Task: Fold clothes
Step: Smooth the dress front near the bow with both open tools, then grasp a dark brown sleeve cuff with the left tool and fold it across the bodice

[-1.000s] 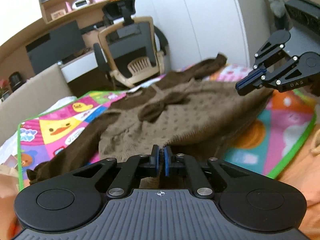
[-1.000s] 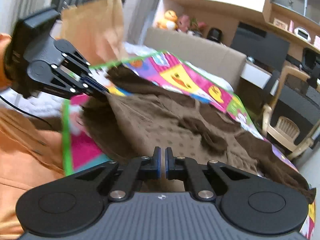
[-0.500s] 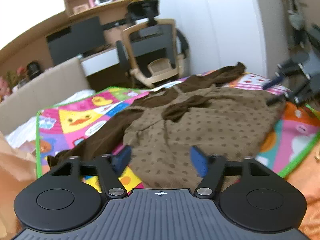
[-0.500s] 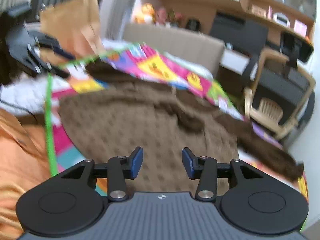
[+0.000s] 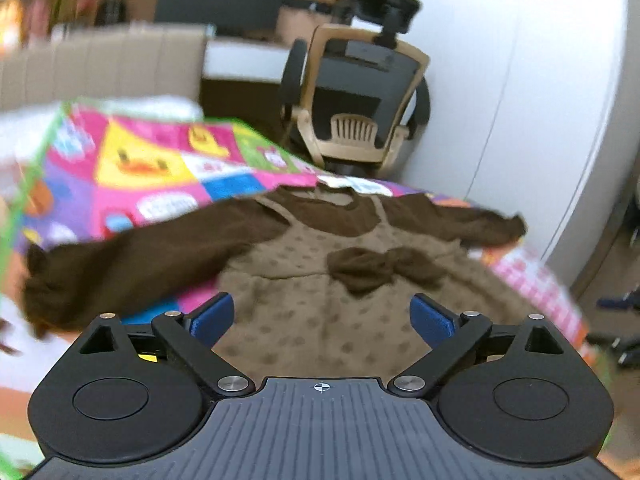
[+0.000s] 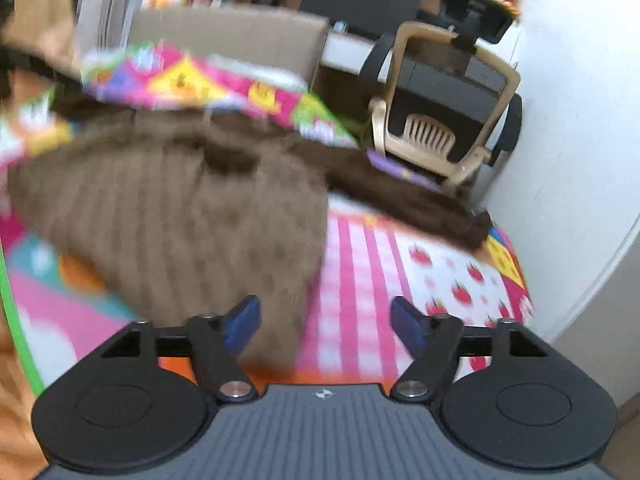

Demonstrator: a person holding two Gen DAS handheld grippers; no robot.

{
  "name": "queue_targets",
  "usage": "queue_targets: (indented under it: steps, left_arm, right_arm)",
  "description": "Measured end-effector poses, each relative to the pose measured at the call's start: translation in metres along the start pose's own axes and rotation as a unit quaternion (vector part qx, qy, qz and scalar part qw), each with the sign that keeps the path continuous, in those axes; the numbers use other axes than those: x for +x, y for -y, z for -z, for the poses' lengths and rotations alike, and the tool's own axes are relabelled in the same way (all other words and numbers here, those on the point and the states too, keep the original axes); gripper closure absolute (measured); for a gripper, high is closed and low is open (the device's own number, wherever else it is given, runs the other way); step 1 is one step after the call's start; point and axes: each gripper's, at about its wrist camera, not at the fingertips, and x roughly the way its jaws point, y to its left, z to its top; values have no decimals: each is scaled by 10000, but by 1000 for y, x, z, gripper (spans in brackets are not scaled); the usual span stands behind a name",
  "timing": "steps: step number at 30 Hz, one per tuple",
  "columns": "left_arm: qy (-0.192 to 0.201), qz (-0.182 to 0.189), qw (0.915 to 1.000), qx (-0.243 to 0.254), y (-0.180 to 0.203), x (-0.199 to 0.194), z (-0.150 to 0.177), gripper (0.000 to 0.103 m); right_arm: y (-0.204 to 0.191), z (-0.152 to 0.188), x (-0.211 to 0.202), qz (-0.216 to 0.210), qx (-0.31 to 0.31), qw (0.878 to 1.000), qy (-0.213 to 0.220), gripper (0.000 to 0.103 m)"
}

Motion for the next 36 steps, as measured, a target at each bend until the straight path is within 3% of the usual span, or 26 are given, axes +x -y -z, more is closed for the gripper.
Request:
queue_targets:
  steps: [5,7,9,12,14,18,22,26,28,31,33,34,35,36]
  left_arm:
    - [-46,40,10000,-21,12,40,-7,3]
    - [-57,-36,10000,-31,14,53,-6,3]
    - [-103,-85,9998,-177,7,62,-5,2]
    - [10,-387,9971,-659,-21,58,-8,2]
    - [179,-519,9903,-1277,-49,45,-7,2]
    - [514,-778,9639,-2493,-107,18,-4,3]
    - [365,-724,9223,-3779,-152,19,15,3]
    - [280,-1199,8893,-4405,-169,39,25,3]
    - [455,-1453,8791,-4517,-169,45,22,3]
    - [719,-1843,8767,-4384,-168,58,13,4]
    - [899,-2075,8724,-4333,-172,64,10,19]
    - [918,-2225,8708,-4286,-173,68,9,53]
    - [863,-2368,8695,-4247,-175,71,7,75]
    - [807,-2510,8680,-4207,-177,74,6,83]
  right_arm:
    - [13,-29,8,-145,373,9990,201,15]
    - [12,-39,31,-244,585,9978,210,3]
    - [10,-49,58,-355,814,9959,199,0]
    - [7,-63,100,-521,1155,9918,182,0]
    - [5,-73,128,-631,1382,9882,171,0]
    - [5,-79,177,-666,1885,9798,80,0]
    - [9,-71,193,-752,2058,9757,-83,0]
    - [16,-66,191,-976,2236,9698,-10,0]
    - [19,-64,189,-1039,2342,9666,44,0]
    - [20,-62,189,-1068,2419,9644,86,0]
    - [20,-62,189,-1078,2459,9632,96,0]
    - [21,-61,188,-1104,2500,9619,109,0]
    - [22,-61,188,-1129,2540,9605,121,0]
    - [24,-60,188,-1167,2595,9586,137,0]
